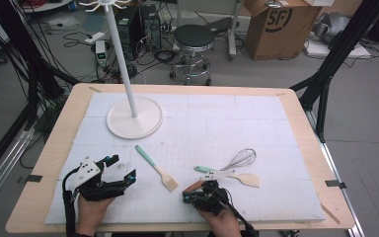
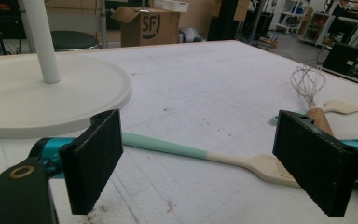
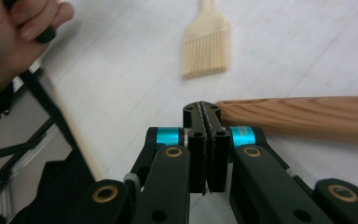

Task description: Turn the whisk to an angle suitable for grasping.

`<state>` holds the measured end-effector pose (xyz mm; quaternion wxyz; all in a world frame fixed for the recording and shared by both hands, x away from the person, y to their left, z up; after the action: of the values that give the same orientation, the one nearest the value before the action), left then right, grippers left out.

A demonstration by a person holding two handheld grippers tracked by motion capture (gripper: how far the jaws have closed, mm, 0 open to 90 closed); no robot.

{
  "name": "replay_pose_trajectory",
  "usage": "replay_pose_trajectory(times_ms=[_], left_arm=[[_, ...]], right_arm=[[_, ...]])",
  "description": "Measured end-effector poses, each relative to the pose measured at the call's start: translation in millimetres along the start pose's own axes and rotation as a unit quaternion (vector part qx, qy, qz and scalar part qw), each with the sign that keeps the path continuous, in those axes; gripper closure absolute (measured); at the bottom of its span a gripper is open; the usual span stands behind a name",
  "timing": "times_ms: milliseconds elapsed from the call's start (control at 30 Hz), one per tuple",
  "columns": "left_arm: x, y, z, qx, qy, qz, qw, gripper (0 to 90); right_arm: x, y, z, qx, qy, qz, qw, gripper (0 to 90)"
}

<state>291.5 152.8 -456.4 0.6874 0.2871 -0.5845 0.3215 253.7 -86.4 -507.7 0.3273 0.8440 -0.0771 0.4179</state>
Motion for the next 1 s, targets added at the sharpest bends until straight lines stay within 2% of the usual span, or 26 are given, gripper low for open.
replay_pose_trajectory(times_ms=[67,133,233,400,633,667,700,767,1000], left_arm=[[0.0,0.0,-0.1,0.0,0.0,0.0,1.0,16.4],[-0.1,-0.1,0.0,-0.001,0.0,0.0,1.0,16.4],[0.2,0.1,0.1,0.0,0.0,0.0,1.0,16.4],[-0.4,-0.3,-0.5,0.0,0.001,-0.001,1.0,16.5],[-0.3,-0.3,0.1,0.001,-0.002,-0.002,1.0,16.5],[-0.2,-0.3,0.1,0.001,-0.001,-0.001,1.0,16.5],[-0.1,-0.2,0.2,0.0,-0.001,-0.001,1.0,16.5],[-0.1,-0.1,0.0,0.0,-0.001,-0.001,1.0,16.6],[0.4,0.8,-1.3,0.003,0.001,0.002,1.0,16.6]], right_arm=[[3.4,-0.8,2.5,0.0,-0.005,-0.003,1.0,89.9],[7.2,-1.9,5.4,-0.015,0.006,-0.005,0.9999,89.8],[9.3,-4.7,8.5,-0.012,-0.001,-0.006,0.9999,89.8],[3.0,-8.2,-1.1,-0.01,0.027,-0.022,0.9993,89.8],[6.8,-10.3,3.2,-0.018,0.029,-0.018,0.9993,89.9],[7.6,-11.2,3.5,-0.023,0.037,-0.018,0.9989,89.8],[10.0,-12.4,3.5,-0.031,0.055,-0.021,0.9978,89.8],[12.5,-13.9,3.8,-0.038,0.062,-0.023,0.9971,89.8],[20.2,-22.1,11.2,-0.042,0.062,-0.023,0.9969,89.9]])
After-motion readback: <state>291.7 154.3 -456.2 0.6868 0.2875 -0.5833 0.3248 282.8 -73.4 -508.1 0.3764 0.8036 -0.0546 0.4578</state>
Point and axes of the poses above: each handheld gripper's, and its own axes: y roughly backward along the jaws, x roughly out of its top, z roughly to its right, the point moved 8 cm from there along -y, roughly forward along the jaws, and after that the axes turned 11 degrees about z, right-handed, at the moved point
